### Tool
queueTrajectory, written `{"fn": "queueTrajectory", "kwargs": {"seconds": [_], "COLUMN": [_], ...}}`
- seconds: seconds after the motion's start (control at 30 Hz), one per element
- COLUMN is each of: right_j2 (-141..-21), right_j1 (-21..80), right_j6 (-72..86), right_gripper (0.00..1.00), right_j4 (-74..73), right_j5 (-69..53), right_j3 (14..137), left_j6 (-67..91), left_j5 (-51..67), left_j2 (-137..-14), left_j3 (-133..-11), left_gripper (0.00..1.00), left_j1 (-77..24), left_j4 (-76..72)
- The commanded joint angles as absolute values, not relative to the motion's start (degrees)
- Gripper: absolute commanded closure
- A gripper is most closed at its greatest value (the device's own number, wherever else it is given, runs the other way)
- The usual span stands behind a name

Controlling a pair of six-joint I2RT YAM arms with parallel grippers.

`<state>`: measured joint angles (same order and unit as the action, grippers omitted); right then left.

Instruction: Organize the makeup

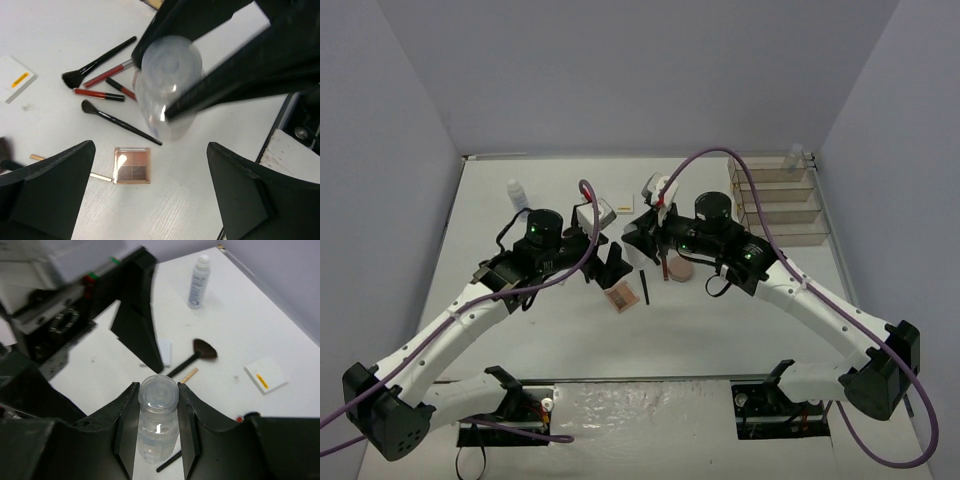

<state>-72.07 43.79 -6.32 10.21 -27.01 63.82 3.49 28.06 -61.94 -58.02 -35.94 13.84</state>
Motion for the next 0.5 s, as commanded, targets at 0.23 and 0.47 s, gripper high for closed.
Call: {"fn": "queueTrajectory", "kwargs": {"seconds": [0.23, 0.47], "right_j2": [-72.41, -86.47], "right_j1": [19.29, 2.84], "right_j6": [-3.41, 0.00], "right_gripper": [1.00, 1.00], "right_j4": [43.50, 59.99], "right_j5": [-13.38, -15.08], "right_j3": [57.11, 59.83], "left_j6": [16.02, 17.53], "left_j5": [-4.32, -10.23], "left_j2": [-55.01, -46.81], "left_j3": [-61.11, -61.97], "left_gripper": [0.03, 0.03], "left_j1": [-33.80, -21.63], "left_j4": [21.90, 32.99]}}
